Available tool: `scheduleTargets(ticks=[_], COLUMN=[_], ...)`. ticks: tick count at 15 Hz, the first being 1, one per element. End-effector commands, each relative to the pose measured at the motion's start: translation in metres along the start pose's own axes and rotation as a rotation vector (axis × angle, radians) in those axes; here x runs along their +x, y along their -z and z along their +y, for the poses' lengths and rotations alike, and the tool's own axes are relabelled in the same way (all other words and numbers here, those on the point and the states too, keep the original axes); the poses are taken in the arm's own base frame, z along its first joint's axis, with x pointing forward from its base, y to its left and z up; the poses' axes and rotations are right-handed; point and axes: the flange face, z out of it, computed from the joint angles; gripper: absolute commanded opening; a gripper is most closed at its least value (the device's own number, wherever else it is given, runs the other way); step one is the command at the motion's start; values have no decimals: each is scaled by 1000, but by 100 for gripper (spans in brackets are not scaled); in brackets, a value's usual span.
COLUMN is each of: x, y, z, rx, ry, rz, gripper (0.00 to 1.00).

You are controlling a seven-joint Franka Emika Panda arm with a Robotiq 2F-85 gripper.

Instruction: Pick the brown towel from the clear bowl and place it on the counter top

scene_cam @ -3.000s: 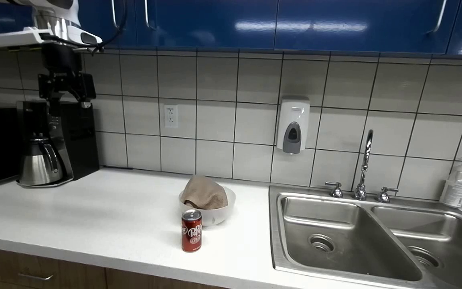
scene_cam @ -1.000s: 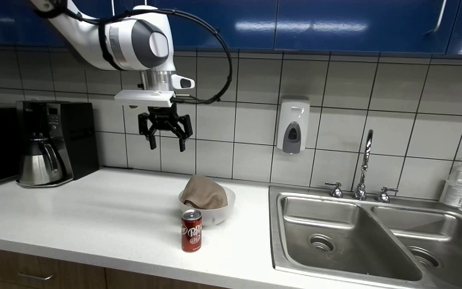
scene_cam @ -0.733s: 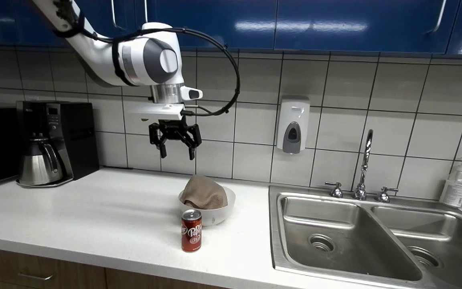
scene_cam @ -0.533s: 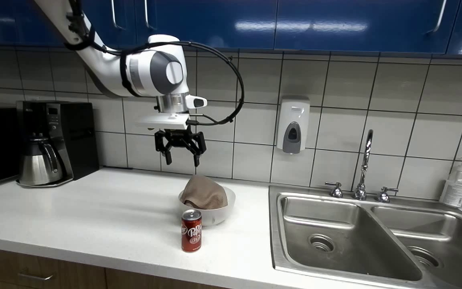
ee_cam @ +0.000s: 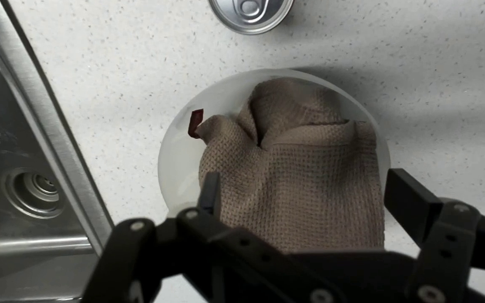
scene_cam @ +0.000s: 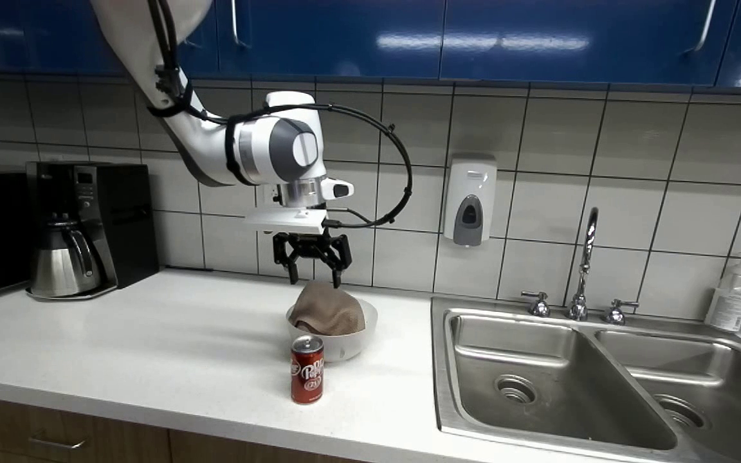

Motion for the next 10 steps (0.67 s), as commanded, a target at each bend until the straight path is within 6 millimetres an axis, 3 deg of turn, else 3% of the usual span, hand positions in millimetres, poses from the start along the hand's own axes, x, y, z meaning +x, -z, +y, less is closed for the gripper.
scheduleTargets(ticks=[1,10], x=[22,53], y=[-18,-73], z=[12,7], rx=[-17,-16], ry=[14,20], rz=[15,22], gripper=[100,100])
